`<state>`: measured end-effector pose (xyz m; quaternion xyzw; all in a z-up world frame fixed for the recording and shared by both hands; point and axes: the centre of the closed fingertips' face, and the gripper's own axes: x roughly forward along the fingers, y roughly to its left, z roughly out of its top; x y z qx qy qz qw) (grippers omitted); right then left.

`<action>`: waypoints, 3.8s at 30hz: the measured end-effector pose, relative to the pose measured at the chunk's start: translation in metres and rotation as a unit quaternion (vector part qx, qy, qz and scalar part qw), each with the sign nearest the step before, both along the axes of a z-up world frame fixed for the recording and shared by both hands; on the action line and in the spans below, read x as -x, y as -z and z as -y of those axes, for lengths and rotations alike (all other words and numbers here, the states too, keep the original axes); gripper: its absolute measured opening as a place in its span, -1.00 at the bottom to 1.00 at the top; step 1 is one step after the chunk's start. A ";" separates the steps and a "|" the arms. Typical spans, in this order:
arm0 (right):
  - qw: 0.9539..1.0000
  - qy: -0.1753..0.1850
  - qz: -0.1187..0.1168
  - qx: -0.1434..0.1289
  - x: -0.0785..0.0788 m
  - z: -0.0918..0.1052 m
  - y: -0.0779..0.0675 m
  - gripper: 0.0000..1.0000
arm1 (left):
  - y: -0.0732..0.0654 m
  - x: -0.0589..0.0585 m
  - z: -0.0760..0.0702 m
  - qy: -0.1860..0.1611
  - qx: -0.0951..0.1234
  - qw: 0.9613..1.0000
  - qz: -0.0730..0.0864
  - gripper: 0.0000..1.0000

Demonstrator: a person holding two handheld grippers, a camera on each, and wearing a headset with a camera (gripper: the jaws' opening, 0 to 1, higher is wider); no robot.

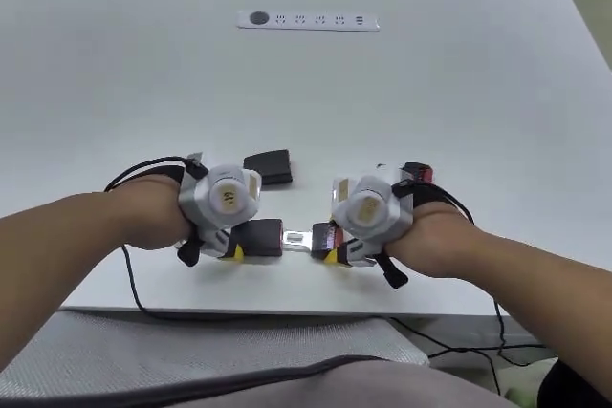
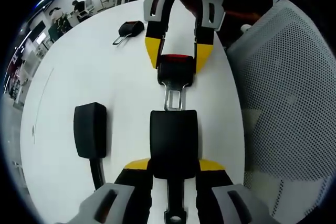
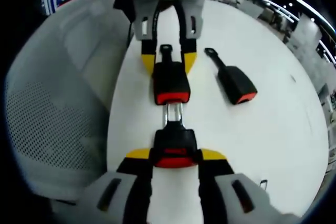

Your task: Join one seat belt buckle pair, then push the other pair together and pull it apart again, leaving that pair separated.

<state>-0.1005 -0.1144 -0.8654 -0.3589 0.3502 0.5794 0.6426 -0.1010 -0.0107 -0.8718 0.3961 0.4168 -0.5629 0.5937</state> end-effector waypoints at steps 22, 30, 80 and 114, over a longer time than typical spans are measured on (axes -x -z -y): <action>1.000 -0.017 0.003 -0.009 0.000 -0.013 -0.001 -0.38 | -0.001 0.000 0.002 0.019 -0.004 1.000 0.000 -0.37; 1.000 -0.013 0.004 -0.003 -0.001 -0.016 -0.001 -0.39 | -0.001 0.000 0.002 0.024 -0.013 1.000 0.000 -0.38; 0.999 -0.048 0.003 0.022 -0.003 -0.030 0.001 -0.41 | 0.001 0.000 -0.002 0.004 0.001 1.000 0.002 -0.38; 0.999 -0.042 0.018 0.016 -0.001 -0.030 -0.009 -0.27 | -0.016 0.005 0.002 -0.029 -0.002 0.999 0.027 -0.18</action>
